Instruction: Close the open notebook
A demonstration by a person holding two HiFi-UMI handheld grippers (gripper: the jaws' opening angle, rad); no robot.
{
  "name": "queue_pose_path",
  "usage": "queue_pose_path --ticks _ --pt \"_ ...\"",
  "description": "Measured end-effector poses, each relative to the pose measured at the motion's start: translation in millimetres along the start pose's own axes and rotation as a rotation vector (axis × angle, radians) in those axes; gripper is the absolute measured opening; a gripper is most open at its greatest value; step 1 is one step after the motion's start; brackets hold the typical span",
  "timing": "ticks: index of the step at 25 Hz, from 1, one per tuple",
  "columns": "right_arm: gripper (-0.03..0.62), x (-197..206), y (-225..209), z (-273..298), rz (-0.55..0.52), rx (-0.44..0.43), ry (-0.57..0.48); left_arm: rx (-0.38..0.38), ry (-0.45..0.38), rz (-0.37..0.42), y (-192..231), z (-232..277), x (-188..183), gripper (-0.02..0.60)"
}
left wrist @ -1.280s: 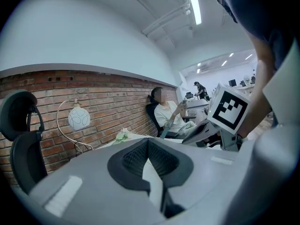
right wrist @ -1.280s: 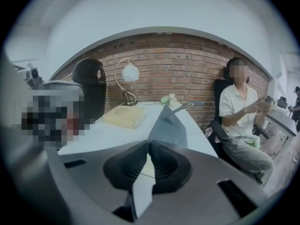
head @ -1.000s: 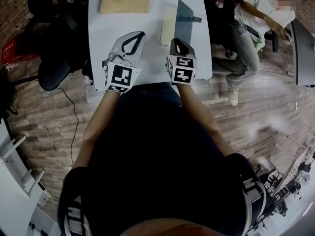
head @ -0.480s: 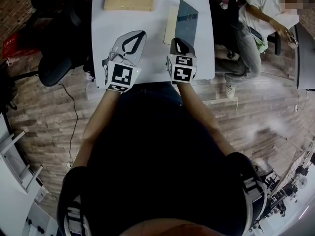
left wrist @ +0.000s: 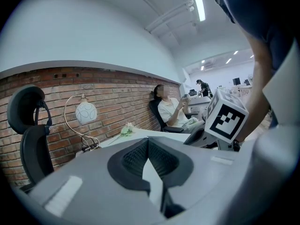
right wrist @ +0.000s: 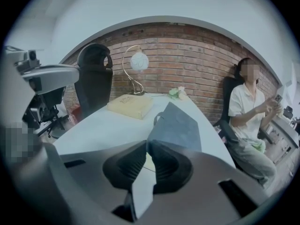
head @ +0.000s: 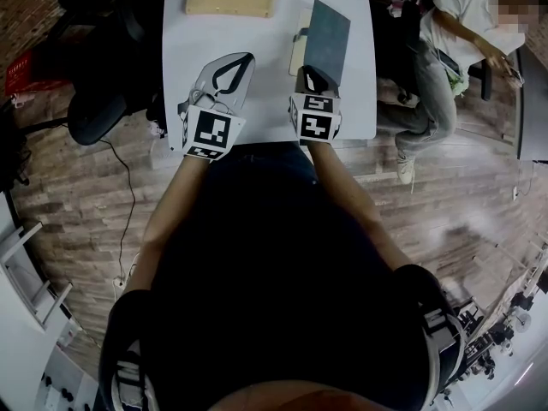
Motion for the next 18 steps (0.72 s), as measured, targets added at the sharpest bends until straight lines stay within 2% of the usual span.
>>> queue_pose_path --ticks 18 --pt "0.031 16 12 19 -0.047 -0.031 0.067 -0.031 0.022 -0.005 8 -8 7 0.006"
Point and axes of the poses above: the fingertips, and each gripper's own axes: z forward along the fingers, y to its left, x out of its underside, the point moved 7 cm from there along -z, backward along the fingers, and after that the axes turned 11 degrees about -y, right-handed, at the moved point
